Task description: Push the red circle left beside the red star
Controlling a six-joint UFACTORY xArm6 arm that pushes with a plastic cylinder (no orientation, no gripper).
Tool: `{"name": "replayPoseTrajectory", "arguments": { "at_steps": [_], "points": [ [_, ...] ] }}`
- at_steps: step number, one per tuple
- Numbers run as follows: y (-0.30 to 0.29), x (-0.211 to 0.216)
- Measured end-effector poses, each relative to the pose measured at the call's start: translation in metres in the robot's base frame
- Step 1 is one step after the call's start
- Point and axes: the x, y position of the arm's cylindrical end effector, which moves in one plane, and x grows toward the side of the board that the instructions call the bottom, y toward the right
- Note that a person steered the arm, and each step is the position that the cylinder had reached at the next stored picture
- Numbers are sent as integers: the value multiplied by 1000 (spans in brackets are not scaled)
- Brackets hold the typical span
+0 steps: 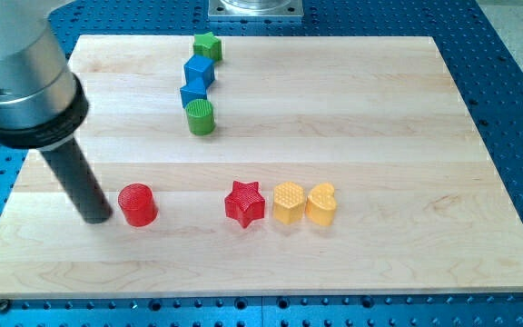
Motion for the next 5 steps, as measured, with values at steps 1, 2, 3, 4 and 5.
{"name": "replayPoseTrajectory", "arguments": {
  "at_steps": [1,2,3,4,5],
  "points": [
    [45,-6],
    [73,-6],
    [55,-1],
    [-16,4],
    [-68,7]
  ]
}}
